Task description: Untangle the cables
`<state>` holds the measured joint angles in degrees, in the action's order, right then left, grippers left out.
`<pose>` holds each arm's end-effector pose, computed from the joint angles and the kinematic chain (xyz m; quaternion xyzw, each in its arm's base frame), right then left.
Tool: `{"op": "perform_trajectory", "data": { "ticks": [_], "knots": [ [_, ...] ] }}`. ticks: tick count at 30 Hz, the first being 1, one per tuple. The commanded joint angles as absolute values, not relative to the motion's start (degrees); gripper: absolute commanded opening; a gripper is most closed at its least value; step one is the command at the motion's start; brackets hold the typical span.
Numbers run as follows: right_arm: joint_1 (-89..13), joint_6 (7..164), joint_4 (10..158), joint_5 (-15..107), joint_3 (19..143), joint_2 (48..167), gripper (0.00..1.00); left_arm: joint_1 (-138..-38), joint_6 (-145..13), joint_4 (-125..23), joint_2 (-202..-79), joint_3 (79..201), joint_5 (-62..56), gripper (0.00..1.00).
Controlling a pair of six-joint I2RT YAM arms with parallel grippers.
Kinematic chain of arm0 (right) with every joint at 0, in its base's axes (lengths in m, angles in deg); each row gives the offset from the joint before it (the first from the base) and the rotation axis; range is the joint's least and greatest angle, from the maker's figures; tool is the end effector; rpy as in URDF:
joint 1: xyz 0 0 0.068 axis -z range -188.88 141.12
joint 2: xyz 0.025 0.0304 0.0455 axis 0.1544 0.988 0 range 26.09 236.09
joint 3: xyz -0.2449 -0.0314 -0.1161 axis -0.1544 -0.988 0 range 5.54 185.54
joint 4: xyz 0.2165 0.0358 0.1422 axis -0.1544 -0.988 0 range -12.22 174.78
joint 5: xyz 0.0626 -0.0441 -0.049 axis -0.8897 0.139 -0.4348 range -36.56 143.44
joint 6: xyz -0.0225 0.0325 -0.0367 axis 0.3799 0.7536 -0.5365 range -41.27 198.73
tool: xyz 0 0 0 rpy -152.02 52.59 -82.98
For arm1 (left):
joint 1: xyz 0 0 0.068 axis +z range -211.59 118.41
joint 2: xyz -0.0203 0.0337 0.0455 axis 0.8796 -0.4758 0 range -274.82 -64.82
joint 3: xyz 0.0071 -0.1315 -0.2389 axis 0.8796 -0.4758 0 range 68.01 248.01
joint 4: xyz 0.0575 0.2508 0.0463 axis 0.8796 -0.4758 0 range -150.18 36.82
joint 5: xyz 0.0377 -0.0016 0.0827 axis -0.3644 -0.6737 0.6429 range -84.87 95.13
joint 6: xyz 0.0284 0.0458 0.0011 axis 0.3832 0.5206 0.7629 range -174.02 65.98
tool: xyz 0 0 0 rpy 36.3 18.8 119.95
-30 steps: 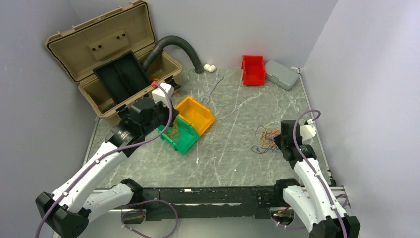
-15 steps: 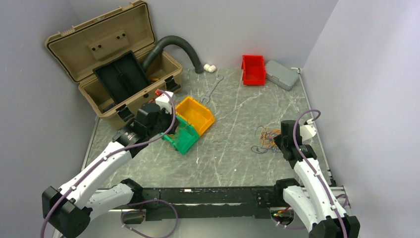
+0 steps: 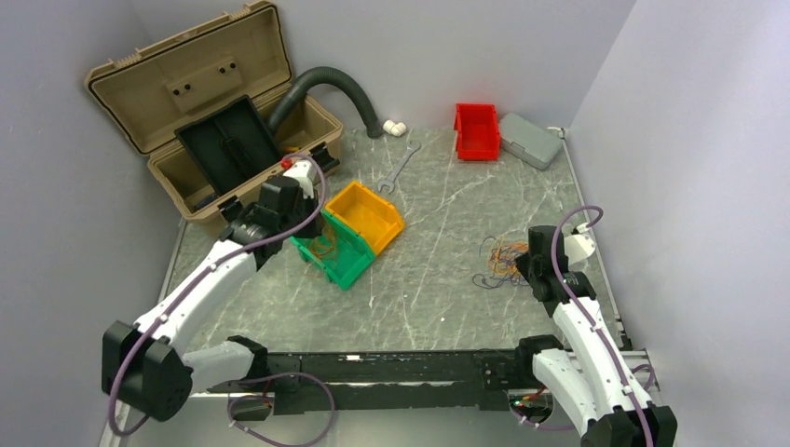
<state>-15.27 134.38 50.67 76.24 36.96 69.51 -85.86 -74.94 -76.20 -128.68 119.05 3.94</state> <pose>0.1551 0.0034 0.2258 0.4461 0.7957 0.0317 0.4084 0.2227 -0.1013 0.2905 0.0307 0.8898 -0.1835 0.4168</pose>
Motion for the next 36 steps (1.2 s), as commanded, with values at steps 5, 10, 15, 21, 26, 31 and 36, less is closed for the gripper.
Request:
{"op": "perform_trajectory", "data": {
  "ticks": [5, 10, 15, 21, 26, 31, 36],
  "knots": [
    [-15.0, 133.9, 52.4, 75.7, 39.0, 70.8, 0.00, -83.3, -85.9, -77.2, -144.7, 130.6, 4.7, 0.00],
    [-15.0, 133.3, 52.6, 76.0, 39.1, 70.4, 0.00, -82.8, -92.9, -73.1, -149.8, 131.2, 4.6, 0.00],
    [-15.0, 133.0, 53.2, 75.3, 38.4, 70.2, 0.00, -82.8, -99.6, -59.8, -146.2, 121.3, 8.0, 0.00],
    [-15.0, 128.6, 58.4, 70.2, 37.1, 70.8, 0.00, -84.6, -102.9, -51.3, -143.6, 108.9, 11.1, 0.00],
    [-16.2, 122.5, 61.8, 62.0, 39.7, 74.7, 0.00, -85.8, -100.6, -52.9, -145.7, 109.0, 10.0, 0.00],
    [-21.0, 117.7, 66.4, 54.9, 41.8, 77.9, 0.00, -89.2, -89.0, -61.1, -141.7, 115.8, 10.8, 0.54],
    [-26.5, 112.4, 69.7, 45.2, 45.2, 83.1, 0.39, -90.6, -83.6, -66.6, -135.2, 117.7, 10.9, 0.90]
  ]
}}
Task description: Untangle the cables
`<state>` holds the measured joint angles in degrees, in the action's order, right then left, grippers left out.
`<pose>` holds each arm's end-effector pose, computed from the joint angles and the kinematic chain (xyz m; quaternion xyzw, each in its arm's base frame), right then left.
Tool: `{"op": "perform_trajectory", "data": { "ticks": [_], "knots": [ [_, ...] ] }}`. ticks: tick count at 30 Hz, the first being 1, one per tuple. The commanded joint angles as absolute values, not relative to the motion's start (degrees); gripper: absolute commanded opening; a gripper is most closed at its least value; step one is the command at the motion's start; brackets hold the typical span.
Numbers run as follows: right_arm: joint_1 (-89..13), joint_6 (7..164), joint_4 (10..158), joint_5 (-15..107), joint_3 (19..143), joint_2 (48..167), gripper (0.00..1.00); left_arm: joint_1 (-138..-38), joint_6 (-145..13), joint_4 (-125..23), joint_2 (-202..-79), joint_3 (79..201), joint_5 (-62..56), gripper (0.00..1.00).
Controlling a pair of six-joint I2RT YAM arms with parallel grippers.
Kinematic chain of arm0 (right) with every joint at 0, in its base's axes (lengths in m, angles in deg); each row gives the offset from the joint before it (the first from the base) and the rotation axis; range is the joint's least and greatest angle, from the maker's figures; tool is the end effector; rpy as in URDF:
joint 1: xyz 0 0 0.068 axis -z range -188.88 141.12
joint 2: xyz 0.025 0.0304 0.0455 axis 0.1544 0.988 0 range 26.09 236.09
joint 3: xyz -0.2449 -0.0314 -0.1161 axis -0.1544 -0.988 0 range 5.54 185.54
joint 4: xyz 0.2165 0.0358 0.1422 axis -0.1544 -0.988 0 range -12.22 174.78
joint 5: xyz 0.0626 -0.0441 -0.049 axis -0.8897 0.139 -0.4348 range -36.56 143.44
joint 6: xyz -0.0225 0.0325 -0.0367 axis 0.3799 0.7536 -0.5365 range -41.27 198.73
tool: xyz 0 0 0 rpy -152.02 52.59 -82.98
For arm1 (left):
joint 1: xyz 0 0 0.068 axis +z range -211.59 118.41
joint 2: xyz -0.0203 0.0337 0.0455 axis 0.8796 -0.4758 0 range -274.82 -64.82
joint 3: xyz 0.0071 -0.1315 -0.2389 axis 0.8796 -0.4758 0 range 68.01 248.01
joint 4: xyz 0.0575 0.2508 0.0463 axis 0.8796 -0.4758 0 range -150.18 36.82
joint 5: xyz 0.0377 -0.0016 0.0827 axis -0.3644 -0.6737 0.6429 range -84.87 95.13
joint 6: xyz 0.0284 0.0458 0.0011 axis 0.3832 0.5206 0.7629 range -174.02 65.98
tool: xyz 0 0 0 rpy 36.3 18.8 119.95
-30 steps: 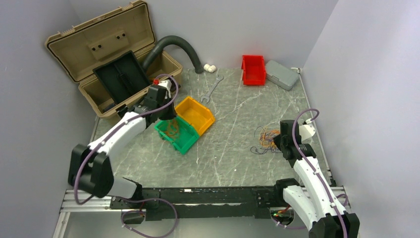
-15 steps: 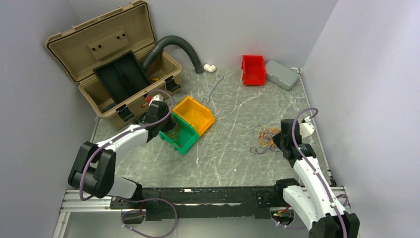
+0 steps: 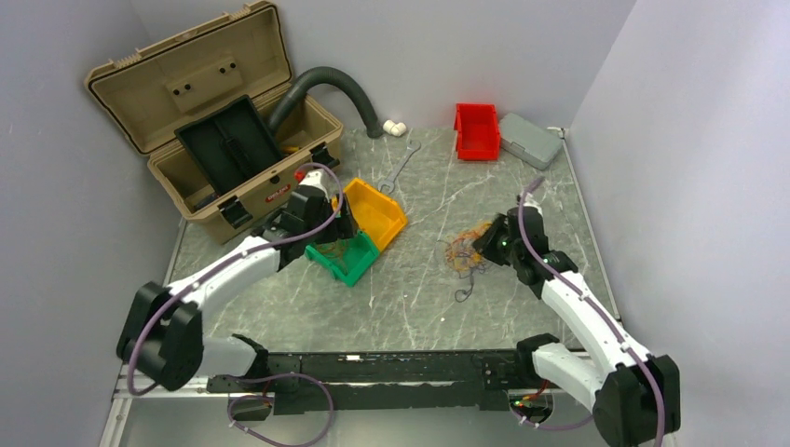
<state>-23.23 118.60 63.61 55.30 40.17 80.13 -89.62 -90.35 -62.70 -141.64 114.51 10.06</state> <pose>0.1934 0.0482 0.2311 0.2073 0.8844 0.1773 0.3788 0.2535 -0.1316 0.2286 -0.0837 0.9011 -0.1926 0.3793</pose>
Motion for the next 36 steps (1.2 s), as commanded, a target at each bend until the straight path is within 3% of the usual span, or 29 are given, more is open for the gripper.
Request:
{"op": "perform_trajectory", "data": {
  "ticks": [1, 2, 4, 9, 14, 26, 36],
  "knots": [
    [-26.8, 111.4, 68.6, 44.1, 46.6, 84.4, 0.68, -91.0, -82.5, -67.6, -134.1, 118.1, 10.8, 0.94],
    [-26.9, 110.8, 68.0, 42.9, 47.2, 85.3, 0.85, -91.4, -81.4, -68.6, -133.1, 118.7, 10.6, 0.99],
    [-26.9, 110.0, 67.0, 43.1, 47.4, 85.9, 0.94, -92.4, -80.0, -70.9, -131.6, 120.2, 11.3, 0.99],
    [-26.8, 108.7, 64.1, 48.5, 46.7, 85.3, 0.91, -93.9, -77.7, -74.2, -132.1, 123.7, 8.5, 0.99],
    [-25.7, 109.8, 60.9, 55.0, 44.4, 83.8, 0.88, -99.9, -73.4, -65.5, -135.5, 123.6, 0.0, 0.99],
    [-17.5, 112.2, 60.2, 50.3, 40.4, 78.4, 0.88, -106.0, -68.2, -48.5, -163.2, 137.8, -19.6, 0.96],
    [-14.7, 116.7, 64.2, 45.5, 35.7, 76.3, 0.79, -109.5, -66.7, -55.0, -184.9, 158.6, -26.9, 0.87]
  ]
}}
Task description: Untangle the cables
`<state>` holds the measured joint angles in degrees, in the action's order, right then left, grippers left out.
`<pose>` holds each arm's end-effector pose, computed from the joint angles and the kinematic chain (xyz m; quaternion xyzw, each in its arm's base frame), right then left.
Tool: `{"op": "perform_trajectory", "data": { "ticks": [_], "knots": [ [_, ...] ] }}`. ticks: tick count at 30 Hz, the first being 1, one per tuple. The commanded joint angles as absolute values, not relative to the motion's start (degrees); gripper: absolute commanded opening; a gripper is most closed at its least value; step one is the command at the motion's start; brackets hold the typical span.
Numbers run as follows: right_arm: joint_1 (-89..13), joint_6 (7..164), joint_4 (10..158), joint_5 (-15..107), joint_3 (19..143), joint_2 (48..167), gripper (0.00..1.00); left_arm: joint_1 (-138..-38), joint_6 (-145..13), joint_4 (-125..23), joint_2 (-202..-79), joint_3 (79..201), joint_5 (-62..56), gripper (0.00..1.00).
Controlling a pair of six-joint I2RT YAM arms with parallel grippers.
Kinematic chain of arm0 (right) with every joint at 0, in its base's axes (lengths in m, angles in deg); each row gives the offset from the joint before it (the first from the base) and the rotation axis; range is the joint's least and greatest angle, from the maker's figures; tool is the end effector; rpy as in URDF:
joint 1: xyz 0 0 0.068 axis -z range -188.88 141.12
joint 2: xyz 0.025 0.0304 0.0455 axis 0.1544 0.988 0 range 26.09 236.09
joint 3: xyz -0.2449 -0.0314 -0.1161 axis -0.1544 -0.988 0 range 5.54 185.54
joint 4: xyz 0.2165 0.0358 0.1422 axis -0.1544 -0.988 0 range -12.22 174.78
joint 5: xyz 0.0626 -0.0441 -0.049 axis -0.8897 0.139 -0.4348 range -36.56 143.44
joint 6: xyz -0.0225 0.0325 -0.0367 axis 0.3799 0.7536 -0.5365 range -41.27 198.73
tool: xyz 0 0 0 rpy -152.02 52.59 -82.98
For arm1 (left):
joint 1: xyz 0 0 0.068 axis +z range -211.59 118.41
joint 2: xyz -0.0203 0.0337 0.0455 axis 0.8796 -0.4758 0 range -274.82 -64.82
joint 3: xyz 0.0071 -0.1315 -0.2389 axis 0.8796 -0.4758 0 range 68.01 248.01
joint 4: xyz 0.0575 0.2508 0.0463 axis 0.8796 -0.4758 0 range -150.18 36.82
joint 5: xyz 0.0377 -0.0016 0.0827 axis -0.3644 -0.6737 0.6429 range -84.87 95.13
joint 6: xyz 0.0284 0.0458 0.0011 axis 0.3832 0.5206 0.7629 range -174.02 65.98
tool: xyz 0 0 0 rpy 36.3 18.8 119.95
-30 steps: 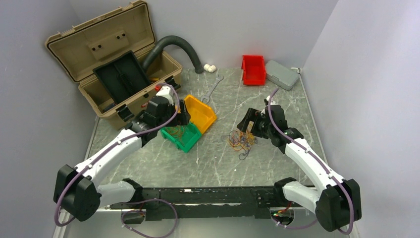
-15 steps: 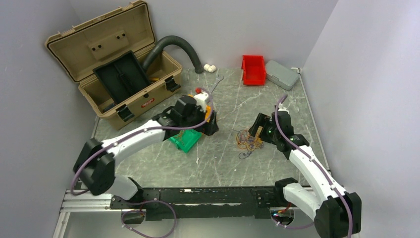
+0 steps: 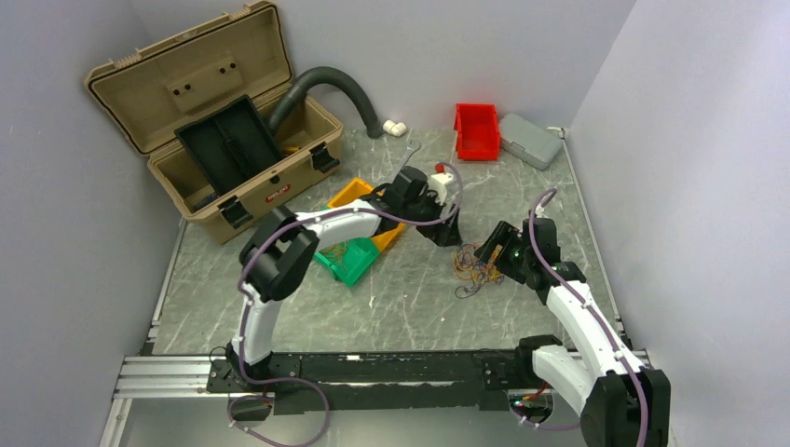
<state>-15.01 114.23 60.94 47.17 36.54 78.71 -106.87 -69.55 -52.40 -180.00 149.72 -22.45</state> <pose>0.1849 0.0237 0.2109 0.2142 0.8991 0.1817 0.3357 0.3109 -0.3375 0.2104 0.3292 0.7943 -0.4162 0.2959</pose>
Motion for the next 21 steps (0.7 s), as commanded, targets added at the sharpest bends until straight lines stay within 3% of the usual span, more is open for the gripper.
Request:
{"op": "perform_trajectory", "data": {
  "ticks": [1, 4, 7, 12, 13, 15, 16, 17, 21],
  "knots": [
    [-14.6, 117.0, 64.2, 45.7, 35.5, 75.9, 0.78, -110.0, -66.4, -56.1, -186.7, 160.6, -27.0, 0.86],
    [-14.5, 118.1, 64.6, 45.9, 34.7, 73.7, 0.76, -110.8, -67.3, -56.4, -191.3, 165.0, -27.8, 0.81],
    [-14.5, 119.4, 64.5, 45.9, 34.1, 71.7, 0.76, -111.0, -68.7, -57.5, -196.9, 170.0, -29.7, 0.67],
    [-14.4, 120.2, 63.9, 47.2, 34.1, 69.4, 0.73, -111.7, -71.4, -59.0, -202.1, 173.7, -30.6, 0.65],
    [-14.3, 120.2, 63.8, 47.5, 34.2, 69.4, 0.73, -111.7, -71.6, -58.8, -202.5, 173.7, -30.4, 0.60],
    [-14.3, 120.3, 63.1, 48.3, 34.6, 69.8, 0.70, -111.6, -72.1, -58.4, -202.7, 173.4, -29.5, 0.33],
    [-14.3, 120.4, 62.5, 48.9, 34.7, 70.1, 0.69, -111.4, -72.2, -57.8, -202.5, 172.9, -29.4, 0.14],
    [-14.3, 120.8, 61.6, 50.4, 34.9, 70.4, 0.66, -111.0, -72.5, -57.3, -201.9, 172.4, -29.4, 0.01],
    [-13.8, 124.5, 54.3, 61.8, 36.6, 69.7, 0.40, -108.5, -74.7, -48.3, -194.1, 162.0, -28.6, 0.00]
  ]
}}
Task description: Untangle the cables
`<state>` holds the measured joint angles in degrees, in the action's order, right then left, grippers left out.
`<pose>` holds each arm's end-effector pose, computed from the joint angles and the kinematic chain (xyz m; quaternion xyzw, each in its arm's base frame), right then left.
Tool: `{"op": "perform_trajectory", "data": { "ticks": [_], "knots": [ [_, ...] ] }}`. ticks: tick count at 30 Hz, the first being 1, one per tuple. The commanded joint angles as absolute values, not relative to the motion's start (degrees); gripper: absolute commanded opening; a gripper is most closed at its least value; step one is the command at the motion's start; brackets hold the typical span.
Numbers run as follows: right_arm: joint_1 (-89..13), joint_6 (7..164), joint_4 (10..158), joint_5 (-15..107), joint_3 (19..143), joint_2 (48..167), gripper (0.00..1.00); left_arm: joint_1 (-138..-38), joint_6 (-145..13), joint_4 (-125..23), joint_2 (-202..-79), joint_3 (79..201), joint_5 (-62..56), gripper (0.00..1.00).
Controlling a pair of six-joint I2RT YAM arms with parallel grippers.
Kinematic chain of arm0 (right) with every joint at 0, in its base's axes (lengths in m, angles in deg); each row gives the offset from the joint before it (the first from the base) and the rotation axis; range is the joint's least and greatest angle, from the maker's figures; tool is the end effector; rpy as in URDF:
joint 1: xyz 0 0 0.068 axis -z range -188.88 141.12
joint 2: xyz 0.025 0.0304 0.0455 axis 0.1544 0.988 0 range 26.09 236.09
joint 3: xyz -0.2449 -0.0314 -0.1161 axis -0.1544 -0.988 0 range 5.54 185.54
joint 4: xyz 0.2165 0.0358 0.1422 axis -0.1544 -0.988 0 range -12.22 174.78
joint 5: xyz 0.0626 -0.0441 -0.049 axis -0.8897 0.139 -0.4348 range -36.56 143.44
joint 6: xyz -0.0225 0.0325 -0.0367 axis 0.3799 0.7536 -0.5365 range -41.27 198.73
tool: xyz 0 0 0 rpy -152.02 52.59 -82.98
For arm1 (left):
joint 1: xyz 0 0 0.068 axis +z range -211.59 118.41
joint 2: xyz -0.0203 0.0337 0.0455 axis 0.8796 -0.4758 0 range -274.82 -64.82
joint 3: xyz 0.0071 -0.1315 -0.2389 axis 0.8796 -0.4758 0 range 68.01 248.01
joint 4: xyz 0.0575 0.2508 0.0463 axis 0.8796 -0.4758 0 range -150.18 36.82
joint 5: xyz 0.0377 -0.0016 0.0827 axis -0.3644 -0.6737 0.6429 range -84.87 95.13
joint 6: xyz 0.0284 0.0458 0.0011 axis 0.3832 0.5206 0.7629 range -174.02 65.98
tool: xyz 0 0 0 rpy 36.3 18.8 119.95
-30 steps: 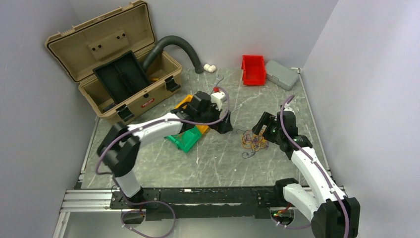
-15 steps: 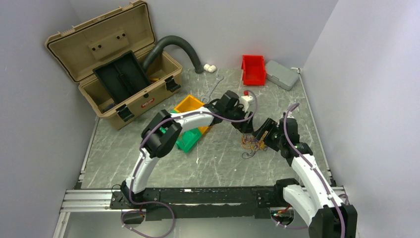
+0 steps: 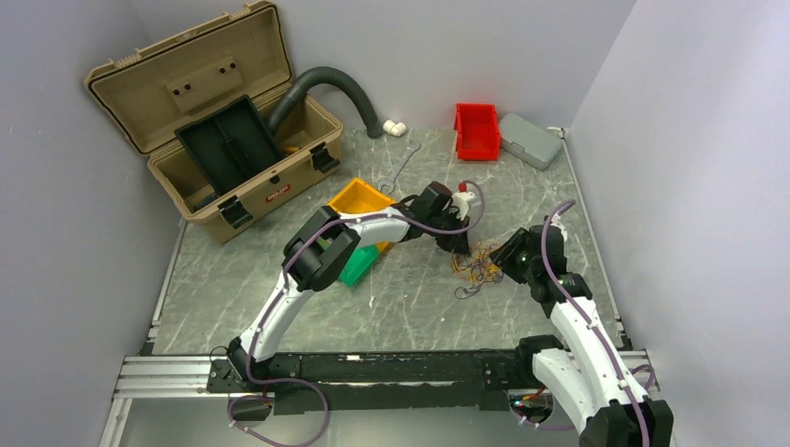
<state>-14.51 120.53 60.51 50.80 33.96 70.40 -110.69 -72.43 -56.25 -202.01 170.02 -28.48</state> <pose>0.1660 0.0180 0.2179 0.2723 0.8649 0.1885 0.3773 0.3319 -0.4134 0.1367 0.3496 0.7972 -0.4485 0.2029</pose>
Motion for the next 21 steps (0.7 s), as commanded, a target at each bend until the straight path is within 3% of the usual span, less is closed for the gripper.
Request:
{"op": "perform_trajectory", "data": {
  "ticks": [1, 4, 12, 13, 15, 16, 21],
  "knots": [
    [-13.6, 125.2, 52.7, 64.5, 37.0, 69.1, 0.30, -107.7, -75.4, -45.8, -191.3, 158.9, -28.4, 0.00],
    [-12.7, 125.6, 49.5, 70.3, 38.3, 67.0, 0.00, -105.1, -76.6, -41.9, -183.3, 150.8, -28.6, 0.00],
    [-11.6, 122.6, 49.7, 74.5, 41.3, 64.1, 0.00, -104.4, -73.3, -45.6, -163.3, 140.5, -24.9, 0.00],
    [-11.6, 117.4, 53.1, 68.5, 41.3, 64.4, 0.08, -104.4, -72.9, -46.3, -162.4, 140.4, -25.3, 0.00],
    [-11.6, 110.4, 58.4, 52.0, 40.5, 65.4, 0.60, -104.4, -72.3, -47.5, -161.7, 140.9, -26.1, 0.00],
    [-11.5, 108.0, 60.7, 46.1, 39.9, 65.9, 0.68, -104.4, -72.0, -48.2, -161.7, 141.3, -26.4, 0.00],
    [-11.6, 107.3, 68.7, 33.5, 36.4, 69.6, 0.69, -104.4, -72.1, -48.5, -161.9, 141.9, -27.5, 0.00]
  ]
}}
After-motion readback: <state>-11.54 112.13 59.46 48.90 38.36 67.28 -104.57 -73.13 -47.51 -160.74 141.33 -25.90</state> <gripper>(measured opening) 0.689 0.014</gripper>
